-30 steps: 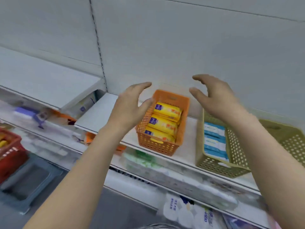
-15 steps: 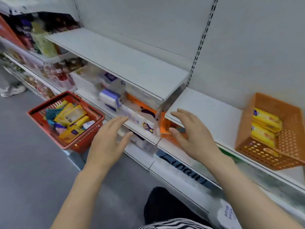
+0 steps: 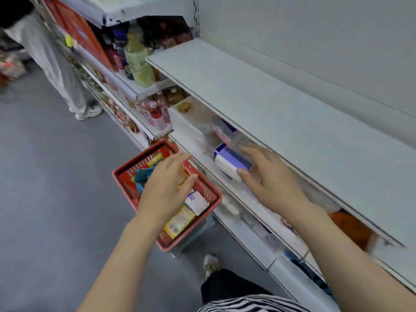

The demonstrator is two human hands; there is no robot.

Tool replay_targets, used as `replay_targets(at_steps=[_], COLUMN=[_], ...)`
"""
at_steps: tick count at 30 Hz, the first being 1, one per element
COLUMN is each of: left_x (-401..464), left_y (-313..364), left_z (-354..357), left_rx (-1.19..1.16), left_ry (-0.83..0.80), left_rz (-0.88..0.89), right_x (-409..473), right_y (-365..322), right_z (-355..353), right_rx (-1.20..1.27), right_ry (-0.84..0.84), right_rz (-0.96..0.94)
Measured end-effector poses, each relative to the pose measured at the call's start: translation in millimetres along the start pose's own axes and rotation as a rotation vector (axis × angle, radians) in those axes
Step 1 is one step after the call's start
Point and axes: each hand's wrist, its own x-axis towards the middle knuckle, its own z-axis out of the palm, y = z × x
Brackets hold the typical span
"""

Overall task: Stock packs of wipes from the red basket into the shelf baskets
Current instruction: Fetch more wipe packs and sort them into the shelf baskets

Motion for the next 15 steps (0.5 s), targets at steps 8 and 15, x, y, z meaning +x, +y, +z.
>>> replay_targets(at_steps=[8, 15], left_x=[88.9, 149.8], left_y=[-127.0, -249.7], left_z=[2.3, 44.5], left_rx=[-0.039, -0.041], left_ry=[-0.161, -0.477], left_rz=[-0.133, -0.195], right_x=[117.3, 160.2], right_y=[-42.0, -52.9], right_z=[104.9, 239.1], right_rx=[0.029, 0.113], right_ry=[-0.272, -0.502], right_rz=[0.114, 0.474])
